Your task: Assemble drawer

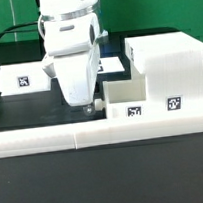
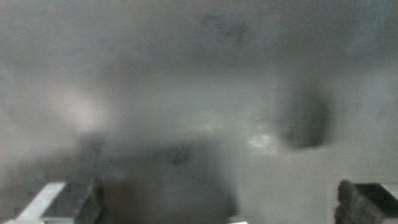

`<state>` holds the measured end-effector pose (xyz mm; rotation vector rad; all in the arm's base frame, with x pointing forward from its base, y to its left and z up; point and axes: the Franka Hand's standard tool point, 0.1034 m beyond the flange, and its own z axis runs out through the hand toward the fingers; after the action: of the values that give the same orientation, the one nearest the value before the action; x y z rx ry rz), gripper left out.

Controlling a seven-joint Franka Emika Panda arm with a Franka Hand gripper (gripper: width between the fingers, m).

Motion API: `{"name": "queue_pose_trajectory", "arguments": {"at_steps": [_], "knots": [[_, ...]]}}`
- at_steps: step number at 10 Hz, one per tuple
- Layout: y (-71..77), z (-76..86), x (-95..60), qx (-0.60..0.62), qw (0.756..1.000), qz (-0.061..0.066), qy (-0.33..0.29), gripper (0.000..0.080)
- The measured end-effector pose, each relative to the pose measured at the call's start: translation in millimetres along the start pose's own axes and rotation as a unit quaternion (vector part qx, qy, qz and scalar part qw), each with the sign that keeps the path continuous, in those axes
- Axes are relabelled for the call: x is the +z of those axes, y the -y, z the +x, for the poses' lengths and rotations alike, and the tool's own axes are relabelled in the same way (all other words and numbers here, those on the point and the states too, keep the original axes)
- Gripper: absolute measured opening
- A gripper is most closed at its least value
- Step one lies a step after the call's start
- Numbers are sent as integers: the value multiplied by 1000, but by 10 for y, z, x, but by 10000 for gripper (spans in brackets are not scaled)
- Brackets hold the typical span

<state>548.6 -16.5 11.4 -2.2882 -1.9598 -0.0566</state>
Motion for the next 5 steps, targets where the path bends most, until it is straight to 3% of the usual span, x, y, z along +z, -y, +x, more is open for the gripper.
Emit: {"name": "queue_pose_trajectory", "arguments": {"at_steps": [5], "knots": [[5,28,50,33,999,-4,12,649]]}}
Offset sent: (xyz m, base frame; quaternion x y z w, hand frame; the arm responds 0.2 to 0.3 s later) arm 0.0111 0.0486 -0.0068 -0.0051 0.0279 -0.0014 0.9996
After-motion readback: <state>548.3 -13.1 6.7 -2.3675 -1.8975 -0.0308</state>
